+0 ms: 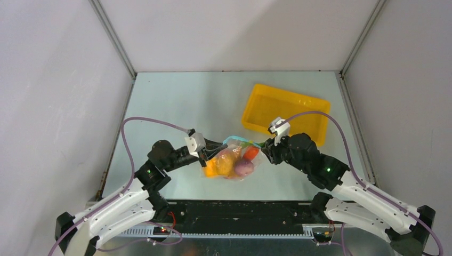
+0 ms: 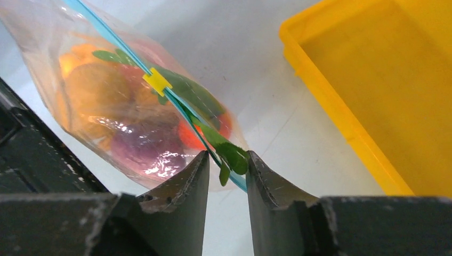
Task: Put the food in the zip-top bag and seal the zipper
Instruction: Adjust the zipper food storage bag at the center of the board.
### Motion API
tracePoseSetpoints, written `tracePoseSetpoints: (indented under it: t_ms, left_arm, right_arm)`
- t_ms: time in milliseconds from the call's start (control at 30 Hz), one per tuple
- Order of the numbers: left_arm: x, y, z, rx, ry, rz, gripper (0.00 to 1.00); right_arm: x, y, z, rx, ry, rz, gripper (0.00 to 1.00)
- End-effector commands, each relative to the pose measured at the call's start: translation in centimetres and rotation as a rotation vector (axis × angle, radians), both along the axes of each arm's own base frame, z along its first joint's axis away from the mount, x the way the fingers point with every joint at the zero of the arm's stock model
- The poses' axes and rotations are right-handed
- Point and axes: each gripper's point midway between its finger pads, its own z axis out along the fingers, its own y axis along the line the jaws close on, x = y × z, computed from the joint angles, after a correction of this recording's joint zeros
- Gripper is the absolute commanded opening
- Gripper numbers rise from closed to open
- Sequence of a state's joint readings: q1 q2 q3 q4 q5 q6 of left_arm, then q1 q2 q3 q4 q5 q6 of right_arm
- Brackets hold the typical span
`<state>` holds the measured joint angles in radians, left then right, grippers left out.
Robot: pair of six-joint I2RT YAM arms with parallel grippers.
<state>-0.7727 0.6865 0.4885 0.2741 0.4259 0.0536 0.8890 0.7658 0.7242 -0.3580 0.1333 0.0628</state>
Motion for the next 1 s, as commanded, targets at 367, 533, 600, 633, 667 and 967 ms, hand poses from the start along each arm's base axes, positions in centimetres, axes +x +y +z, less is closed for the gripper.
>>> tracePoseSetpoints:
  t_ms: [367,533,600,633,667,967]
  left_arm:
    - [-0.8,-0.1,2.3,-0.011,-0.072,-0.047,0.0]
    - [-1.2,-0.2,2.4,-0.007,-0.086,-0.073,0.0]
    - [-1.4,-0.2,2.4,-0.004,-0.09,-0.078,0.0]
    - [-1.4,-0.2,2.4,-0.004,-0.093,-0.08,0.0]
    - [-1.4,-0.1,2.4,-0.001,-0.092,-0.082,0.0]
    - [-1.9,-0.2,2.3,0.009,-0.105,-0.104,0.0]
  right_arm:
    - [-0.2,-0.2,3.0,0.026,-0.088,0.032,0.48]
    - [-0.6,-2.1,3.9,0.051,-0.121,-0.007,0.54]
    - [-0.5,-2.6,3.8,0.031,-0.135,-0.006,0.54]
    - [-0.5,-2.7,3.7,0.029,-0.135,-0.004,0.54]
    - [-0.4,-2.7,3.6,0.028,-0.133,-0.003,0.55]
    - [0.5,-2.0,2.1,-0.021,-0.099,0.047,0.55]
